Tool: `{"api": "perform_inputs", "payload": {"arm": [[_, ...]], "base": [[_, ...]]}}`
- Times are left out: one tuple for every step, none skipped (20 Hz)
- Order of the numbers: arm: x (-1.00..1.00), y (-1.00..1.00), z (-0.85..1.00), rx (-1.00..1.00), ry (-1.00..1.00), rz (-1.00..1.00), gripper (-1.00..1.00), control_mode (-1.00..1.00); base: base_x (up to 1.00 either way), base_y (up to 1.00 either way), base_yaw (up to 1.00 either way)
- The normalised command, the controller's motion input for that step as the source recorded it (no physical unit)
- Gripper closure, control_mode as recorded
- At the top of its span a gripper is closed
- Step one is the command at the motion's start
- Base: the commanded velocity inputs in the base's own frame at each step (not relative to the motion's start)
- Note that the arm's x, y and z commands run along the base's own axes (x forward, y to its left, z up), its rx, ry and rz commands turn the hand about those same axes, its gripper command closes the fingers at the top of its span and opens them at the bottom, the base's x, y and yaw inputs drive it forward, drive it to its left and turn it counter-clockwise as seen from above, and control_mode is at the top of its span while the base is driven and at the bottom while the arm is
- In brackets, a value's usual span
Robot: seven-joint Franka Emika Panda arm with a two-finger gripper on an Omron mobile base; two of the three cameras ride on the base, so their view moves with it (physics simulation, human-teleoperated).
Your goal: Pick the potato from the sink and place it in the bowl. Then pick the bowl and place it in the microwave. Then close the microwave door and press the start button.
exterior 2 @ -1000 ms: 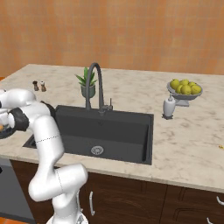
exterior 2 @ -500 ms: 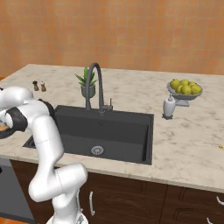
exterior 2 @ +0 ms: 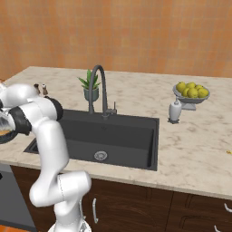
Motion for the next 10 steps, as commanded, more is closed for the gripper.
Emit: {"api": "perform_inputs", "payload": {"arm": [[0.00, -0.37, -0.18, 0.09, 0.00, 0.10, -1.00, -1.00], [0.00, -0.22, -0.35, 0.07, 0.00, 0.12, -1.00, -1.00], [0.00, -0.06, -0.39, 0.07, 0.00, 0.15, -1.00, -1.00], [0.00, 0.00, -0.33, 0.08, 0.00, 0.15, -1.00, -1.00], [0.04, 0.00, -0.30, 0.09, 0.00, 0.15, -1.00, -1.00], [0.04, 0.00, -0.26, 0.08, 0.00, 0.14, -1.00, -1.00], [0.09, 0.03, -0.24, 0.09, 0.00, 0.13, -1.00, -1.00], [0.19, 0.11, -0.21, 0.08, 0.00, 0.11, -1.00, -1.00], [0.24, 0.12, -0.19, 0.08, 0.00, 0.10, -1.00, -1.00], [0.26, 0.14, -0.19, 0.06, 0.00, 0.09, -1.00, -1.00]], "base": [[0.00, 0.00, 0.00], [0.00, 0.00, 0.00], [0.00, 0.00, 0.00], [0.00, 0.00, 0.00], [0.00, 0.00, 0.00], [0.00, 0.00, 0.00], [0.00, 0.00, 0.00], [0.00, 0.00, 0.00], [0.00, 0.00, 0.00], [0.00, 0.00, 0.00]]}}
